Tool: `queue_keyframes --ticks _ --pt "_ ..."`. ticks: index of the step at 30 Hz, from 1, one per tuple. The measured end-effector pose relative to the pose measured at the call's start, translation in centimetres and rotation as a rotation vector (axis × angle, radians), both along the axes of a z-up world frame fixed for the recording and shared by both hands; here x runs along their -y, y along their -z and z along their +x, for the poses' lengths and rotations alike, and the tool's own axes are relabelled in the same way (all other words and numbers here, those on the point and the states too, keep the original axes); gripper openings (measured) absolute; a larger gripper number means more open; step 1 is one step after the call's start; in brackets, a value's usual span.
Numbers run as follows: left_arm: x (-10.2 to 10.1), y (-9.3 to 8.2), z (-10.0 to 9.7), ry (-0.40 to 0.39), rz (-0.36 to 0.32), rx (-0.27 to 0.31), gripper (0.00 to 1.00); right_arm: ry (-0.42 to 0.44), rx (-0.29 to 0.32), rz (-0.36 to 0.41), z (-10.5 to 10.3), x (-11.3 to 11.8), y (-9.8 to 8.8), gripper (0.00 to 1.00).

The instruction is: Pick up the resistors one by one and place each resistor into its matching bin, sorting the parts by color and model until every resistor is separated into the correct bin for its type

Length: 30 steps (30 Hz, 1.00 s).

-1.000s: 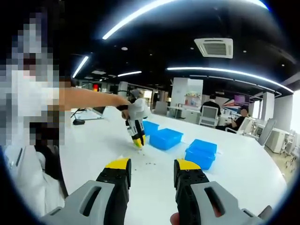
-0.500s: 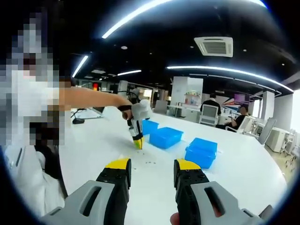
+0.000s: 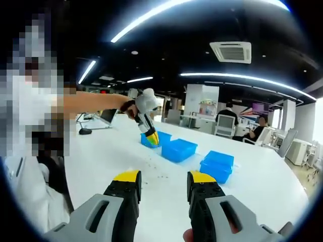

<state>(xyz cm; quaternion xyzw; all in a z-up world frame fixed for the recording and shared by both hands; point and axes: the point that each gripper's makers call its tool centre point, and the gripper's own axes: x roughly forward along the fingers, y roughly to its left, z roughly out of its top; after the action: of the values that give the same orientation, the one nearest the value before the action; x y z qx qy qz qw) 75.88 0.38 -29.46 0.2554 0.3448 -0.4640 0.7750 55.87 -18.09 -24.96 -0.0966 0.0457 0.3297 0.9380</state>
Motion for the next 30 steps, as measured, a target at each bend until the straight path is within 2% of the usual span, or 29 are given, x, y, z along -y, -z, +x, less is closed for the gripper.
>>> queue_keyframes --ticks 1,2,4,7,10,11,14,16,17,19,21,25,27,30 --pt "-0.3 -1.3 -0.6 -0.052 -0.07 0.021 0.04 0.0 0.001 0.002 0.0 0.0 0.0 0.38" --pt "-0.4 -2.3 -1.6 -0.036 -0.118 0.035 0.04 0.0 0.001 0.002 0.0 0.0 -0.1 0.38" --pt "-1.4 -4.0 -2.7 -0.087 -0.201 0.09 0.04 -0.001 0.002 0.002 0.0 -0.1 -0.1 0.38" --pt "-2.8 -5.6 -5.5 -0.103 -0.3 0.154 0.04 -0.004 0.004 0.002 -0.1 -0.3 -0.2 0.38" --pt "-3.7 -7.2 -8.2 -0.141 -0.469 0.157 0.04 -0.006 0.002 -0.001 0.0 -0.5 -0.1 0.38" --pt "-4.4 -7.6 -9.5 -0.16 -0.521 0.176 0.04 -0.006 0.0 -0.002 0.0 -0.5 0.0 0.38" --pt "-6.2 -7.6 -12.0 -0.191 -0.569 0.248 0.04 -0.007 -0.006 -0.004 0.1 -0.7 0.2 0.38" --pt "-7.4 -7.7 -13.2 -0.222 -0.593 0.32 0.04 -0.011 -0.011 -0.008 0.1 -0.8 0.4 0.38" --pt "-7.7 -7.4 -14.1 -0.227 -0.606 0.315 0.04 -0.013 -0.012 -0.009 0.1 -0.8 0.5 0.38" --pt "-8.6 -7.5 -15.0 -0.271 -0.645 0.357 0.04 -0.014 -0.014 -0.012 0.1 -0.9 0.6 0.38" --pt "-9.2 -6.9 -16.1 -0.284 -0.669 0.359 0.04 -0.011 -0.018 -0.013 0.2 -0.9 0.7 0.38" --pt "-10.4 -5.9 -16.9 -0.333 -0.68 0.404 0.04 -0.01 -0.027 -0.016 0.2 -0.8 0.9 0.38" --pt "-10.4 -5.6 -17.2 -0.352 -0.729 0.38 0.04 -0.012 -0.026 -0.02 0.2 -0.9 0.9 0.38" --pt "-10.7 -5.0 -17.0 -0.371 -0.727 0.376 0.04 -0.011 -0.027 -0.021 0.1 -0.9 0.9 0.38"
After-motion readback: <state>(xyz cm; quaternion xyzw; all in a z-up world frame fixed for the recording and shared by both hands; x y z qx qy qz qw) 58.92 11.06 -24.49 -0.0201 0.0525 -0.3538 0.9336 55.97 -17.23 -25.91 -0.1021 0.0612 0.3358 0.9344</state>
